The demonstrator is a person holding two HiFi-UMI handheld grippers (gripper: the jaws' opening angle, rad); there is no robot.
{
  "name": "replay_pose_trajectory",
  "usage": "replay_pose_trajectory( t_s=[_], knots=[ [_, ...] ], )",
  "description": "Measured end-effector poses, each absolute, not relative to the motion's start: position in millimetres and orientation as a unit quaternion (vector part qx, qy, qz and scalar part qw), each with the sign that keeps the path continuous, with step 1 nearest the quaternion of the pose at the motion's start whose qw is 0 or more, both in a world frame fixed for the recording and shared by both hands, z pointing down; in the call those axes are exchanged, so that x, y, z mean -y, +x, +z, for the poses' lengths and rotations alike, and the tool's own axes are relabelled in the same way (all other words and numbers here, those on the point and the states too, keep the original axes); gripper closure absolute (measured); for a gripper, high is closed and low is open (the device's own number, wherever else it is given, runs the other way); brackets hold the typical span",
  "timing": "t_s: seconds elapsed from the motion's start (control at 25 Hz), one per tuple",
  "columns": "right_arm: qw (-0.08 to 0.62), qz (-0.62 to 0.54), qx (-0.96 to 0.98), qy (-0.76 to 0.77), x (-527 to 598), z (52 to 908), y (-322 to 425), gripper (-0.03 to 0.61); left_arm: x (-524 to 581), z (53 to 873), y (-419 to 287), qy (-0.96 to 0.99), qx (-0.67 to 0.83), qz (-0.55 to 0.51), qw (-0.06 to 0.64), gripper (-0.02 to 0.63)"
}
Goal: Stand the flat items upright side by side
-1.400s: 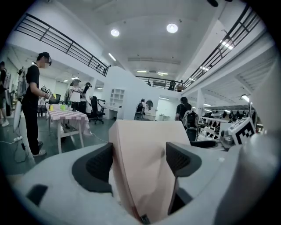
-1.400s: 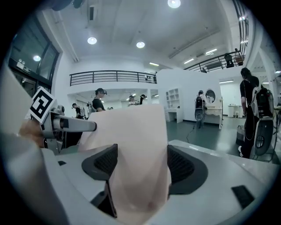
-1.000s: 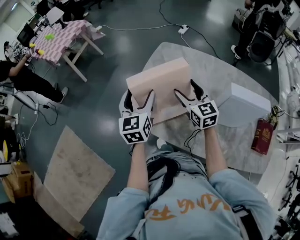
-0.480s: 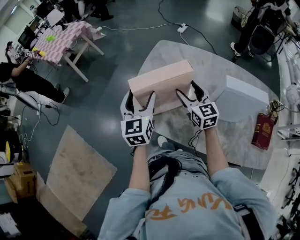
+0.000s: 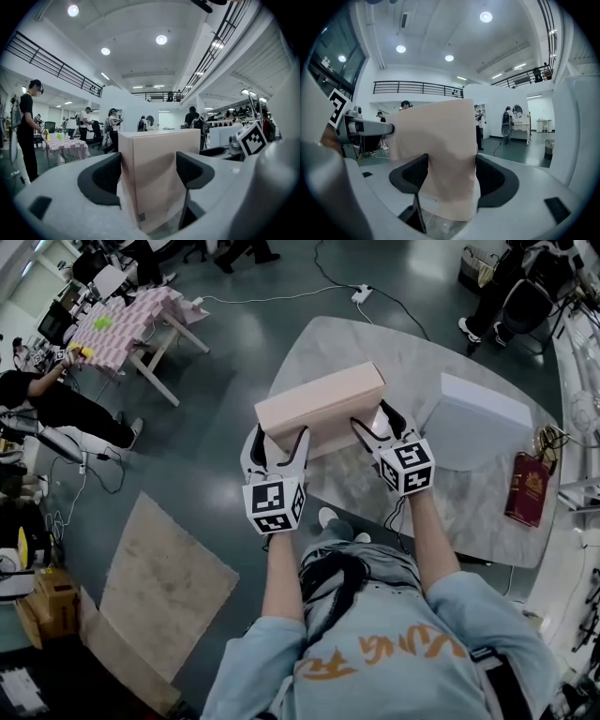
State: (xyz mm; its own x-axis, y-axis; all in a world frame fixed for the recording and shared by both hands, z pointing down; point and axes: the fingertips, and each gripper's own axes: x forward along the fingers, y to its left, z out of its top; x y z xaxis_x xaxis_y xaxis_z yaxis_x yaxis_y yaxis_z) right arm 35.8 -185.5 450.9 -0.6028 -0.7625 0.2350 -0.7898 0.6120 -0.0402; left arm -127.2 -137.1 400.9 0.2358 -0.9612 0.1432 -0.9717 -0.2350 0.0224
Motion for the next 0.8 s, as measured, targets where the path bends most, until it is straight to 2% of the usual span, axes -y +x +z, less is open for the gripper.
replay_pose_trajectory(
  t_s=[0.32,0.8],
  knots=[
    [0.100,0.078,0.893,0.433,181.0,452.4,38.8,0.259,130.7,410.0,-120.7,0.798,0.594,0.090,0.049,0.229],
    [0.079,0.084,0.899,0.423,184.5,453.3,37.8,0.253,135.6,443.2,-130.2,0.805,0.572,0.128,0.096,0.201]
  ],
)
